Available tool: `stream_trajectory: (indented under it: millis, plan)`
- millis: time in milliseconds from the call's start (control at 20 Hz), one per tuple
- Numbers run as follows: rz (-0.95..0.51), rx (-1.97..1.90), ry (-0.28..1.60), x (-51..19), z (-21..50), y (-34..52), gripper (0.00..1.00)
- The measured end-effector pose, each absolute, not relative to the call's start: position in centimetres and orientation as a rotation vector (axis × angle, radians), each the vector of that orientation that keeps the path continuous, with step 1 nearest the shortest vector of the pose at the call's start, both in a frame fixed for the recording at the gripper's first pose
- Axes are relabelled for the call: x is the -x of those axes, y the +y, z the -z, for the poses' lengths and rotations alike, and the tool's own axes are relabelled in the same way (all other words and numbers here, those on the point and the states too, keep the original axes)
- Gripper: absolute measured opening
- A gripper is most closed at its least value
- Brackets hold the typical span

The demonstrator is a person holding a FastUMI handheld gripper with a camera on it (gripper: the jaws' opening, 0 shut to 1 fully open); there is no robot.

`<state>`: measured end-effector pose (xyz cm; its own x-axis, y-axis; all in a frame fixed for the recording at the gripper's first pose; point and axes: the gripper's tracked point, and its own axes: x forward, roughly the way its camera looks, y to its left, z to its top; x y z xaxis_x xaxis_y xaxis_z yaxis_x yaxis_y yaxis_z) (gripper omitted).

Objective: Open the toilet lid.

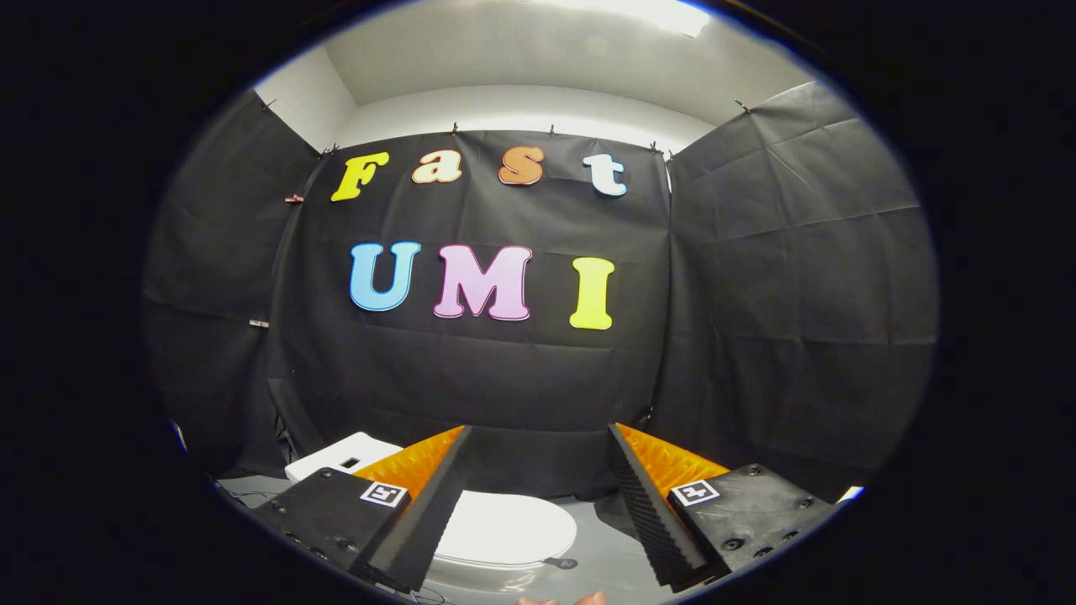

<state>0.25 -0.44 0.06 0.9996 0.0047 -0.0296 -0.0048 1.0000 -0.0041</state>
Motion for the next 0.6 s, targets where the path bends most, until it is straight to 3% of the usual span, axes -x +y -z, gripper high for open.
stream_trajectory:
  millis: [600]
  plan:
    - [-0.003,0.025,0.001,-0.4,0.22,-0.37,0.98]
